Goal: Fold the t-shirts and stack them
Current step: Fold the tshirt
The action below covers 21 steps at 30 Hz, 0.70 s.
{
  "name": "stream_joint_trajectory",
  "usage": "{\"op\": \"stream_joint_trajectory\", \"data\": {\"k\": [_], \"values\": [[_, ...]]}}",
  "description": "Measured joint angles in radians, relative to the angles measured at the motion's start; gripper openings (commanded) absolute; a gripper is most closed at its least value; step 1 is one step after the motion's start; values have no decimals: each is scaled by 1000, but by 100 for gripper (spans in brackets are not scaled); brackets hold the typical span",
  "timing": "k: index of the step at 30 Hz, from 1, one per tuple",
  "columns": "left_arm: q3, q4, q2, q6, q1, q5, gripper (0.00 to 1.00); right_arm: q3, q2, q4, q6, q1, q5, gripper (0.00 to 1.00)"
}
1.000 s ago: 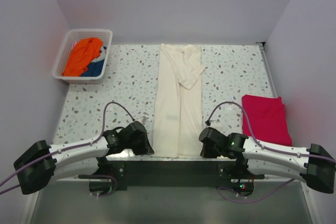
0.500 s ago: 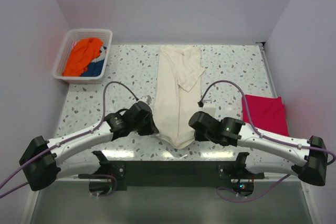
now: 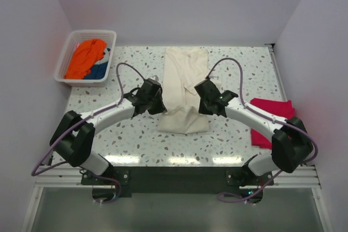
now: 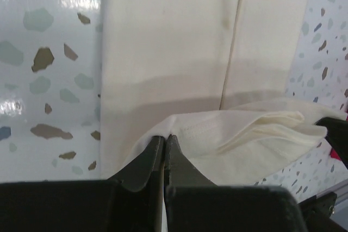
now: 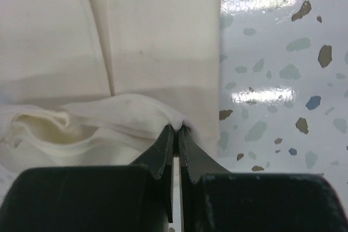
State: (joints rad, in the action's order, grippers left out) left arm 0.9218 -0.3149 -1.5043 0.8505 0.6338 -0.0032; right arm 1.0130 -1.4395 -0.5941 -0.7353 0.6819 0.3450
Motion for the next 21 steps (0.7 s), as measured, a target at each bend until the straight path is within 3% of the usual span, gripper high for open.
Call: {"op": "stream_joint_trajectory", "data": {"k": [11, 21], "values": [[219, 39, -211, -40, -139, 6, 0, 149, -233, 110, 76, -173, -99, 0], [401, 44, -381, -98, -189, 55, 0, 204, -321, 168, 92, -282, -205, 0]]}}
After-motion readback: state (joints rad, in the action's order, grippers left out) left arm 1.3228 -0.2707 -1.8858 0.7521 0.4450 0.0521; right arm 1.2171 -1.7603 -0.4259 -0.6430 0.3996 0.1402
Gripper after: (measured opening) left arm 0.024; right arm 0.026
